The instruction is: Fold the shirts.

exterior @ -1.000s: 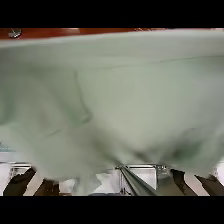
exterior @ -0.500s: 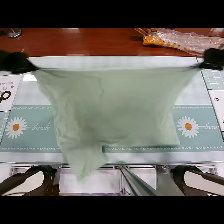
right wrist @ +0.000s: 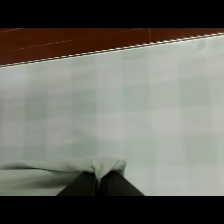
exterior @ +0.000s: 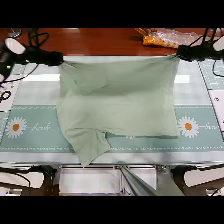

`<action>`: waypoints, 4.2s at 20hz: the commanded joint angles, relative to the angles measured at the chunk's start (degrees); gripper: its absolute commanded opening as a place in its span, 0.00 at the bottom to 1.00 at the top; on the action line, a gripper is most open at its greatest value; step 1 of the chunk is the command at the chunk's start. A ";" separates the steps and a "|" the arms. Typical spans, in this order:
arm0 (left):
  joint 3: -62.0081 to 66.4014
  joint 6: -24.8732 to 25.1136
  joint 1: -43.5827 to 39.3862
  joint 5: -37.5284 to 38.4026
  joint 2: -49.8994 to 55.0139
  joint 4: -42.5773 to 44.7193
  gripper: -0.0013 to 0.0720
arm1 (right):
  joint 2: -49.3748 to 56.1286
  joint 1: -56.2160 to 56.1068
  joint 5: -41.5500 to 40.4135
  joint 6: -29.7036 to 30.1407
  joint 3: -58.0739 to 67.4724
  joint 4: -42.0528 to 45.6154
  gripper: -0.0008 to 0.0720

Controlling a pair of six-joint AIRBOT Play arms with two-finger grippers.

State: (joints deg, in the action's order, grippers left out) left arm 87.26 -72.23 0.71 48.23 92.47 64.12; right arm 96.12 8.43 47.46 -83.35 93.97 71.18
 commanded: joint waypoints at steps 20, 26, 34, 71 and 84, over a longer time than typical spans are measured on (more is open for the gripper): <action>4.52 -3.48 2.71 35.82 8.11 4.26 0.05 | 0.98 0.63 29.22 1.64 -1.33 7.39 0.04; 2.60 -3.74 1.51 34.27 8.90 4.52 0.04 | 3.37 0.63 30.16 0.83 -1.36 7.06 0.04; 4.52 -4.61 3.06 40.44 8.24 4.52 0.66 | 2.40 0.85 37.24 4.57 0.44 6.23 0.45; -71.80 11.34 17.14 16.52 -30.01 -24.74 0.05 | -21.73 21.46 37.27 11.04 -28.22 -1.68 0.67; -64.74 10.86 17.11 18.86 -32.04 -24.70 0.04 | -21.70 30.29 31.23 16.57 -51.28 -3.21 0.75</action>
State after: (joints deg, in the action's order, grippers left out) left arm 21.61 -61.21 17.82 67.00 60.60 39.48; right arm 74.43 39.46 82.17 -68.23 47.83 68.29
